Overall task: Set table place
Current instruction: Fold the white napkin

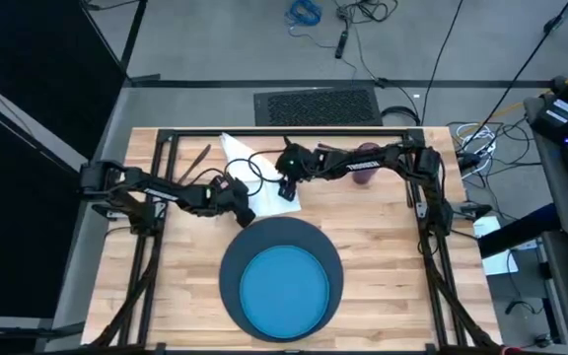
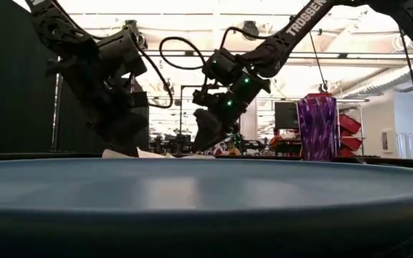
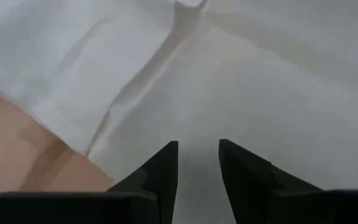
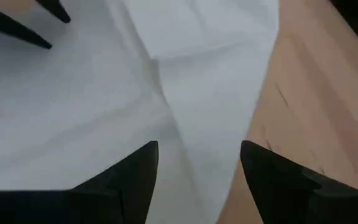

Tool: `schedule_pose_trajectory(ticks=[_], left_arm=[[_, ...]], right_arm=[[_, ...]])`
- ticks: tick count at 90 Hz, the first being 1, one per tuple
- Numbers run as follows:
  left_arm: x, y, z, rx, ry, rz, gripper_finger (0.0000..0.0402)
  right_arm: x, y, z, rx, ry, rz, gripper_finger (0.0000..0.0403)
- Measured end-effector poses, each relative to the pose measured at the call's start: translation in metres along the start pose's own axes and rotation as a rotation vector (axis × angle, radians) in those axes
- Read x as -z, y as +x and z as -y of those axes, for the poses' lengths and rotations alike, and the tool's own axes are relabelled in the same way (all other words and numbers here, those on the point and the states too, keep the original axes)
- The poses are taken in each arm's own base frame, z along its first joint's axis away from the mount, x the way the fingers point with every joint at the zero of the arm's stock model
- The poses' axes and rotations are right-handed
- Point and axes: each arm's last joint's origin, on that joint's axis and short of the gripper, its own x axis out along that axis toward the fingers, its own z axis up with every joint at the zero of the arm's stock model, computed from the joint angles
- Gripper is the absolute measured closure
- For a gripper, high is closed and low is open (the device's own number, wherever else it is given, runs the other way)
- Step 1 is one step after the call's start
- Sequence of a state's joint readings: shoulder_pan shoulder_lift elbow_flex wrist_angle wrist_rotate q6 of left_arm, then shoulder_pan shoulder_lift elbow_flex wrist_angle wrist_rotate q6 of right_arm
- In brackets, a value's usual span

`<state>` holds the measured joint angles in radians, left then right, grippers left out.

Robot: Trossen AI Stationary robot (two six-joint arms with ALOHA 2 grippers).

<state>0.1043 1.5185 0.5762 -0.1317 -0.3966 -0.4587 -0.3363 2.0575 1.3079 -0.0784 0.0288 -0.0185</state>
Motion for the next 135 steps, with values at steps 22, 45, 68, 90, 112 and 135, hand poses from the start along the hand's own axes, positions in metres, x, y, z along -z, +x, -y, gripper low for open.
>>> schedule_pose_trajectory(ticks=[22, 45, 68, 90, 112, 135], left_arm=[[0.006, -0.002, 0.003, 0.061, 0.023, -0.085, 0.0299], [0.013, -0.006, 0.007, 0.116, 0.059, -0.153, 0.0299], [0.014, -0.005, 0.008, 0.114, 0.061, -0.153, 0.0299], [0.014, -0.005, 0.007, 0.113, 0.061, -0.154, 0.0299], [0.015, -0.005, 0.007, 0.112, 0.070, -0.156, 0.0299], [0.015, -0.005, 0.007, 0.102, 0.072, -0.148, 0.0299]], right_arm=[[0.004, 0.005, 0.000, 0.076, -0.001, -0.020, 0.0188], [0.006, 0.006, 0.000, 0.077, 0.031, -0.025, 0.0188], [0.006, 0.005, 0.007, 0.299, 0.092, -0.019, 0.0188], [0.008, 0.004, 0.017, 0.415, 0.228, -0.004, 0.0188], [0.013, 0.003, 0.017, 0.467, 0.233, -0.048, 0.0188], [-0.017, -0.001, -0.024, 0.341, -0.013, 0.115, 0.0188]])
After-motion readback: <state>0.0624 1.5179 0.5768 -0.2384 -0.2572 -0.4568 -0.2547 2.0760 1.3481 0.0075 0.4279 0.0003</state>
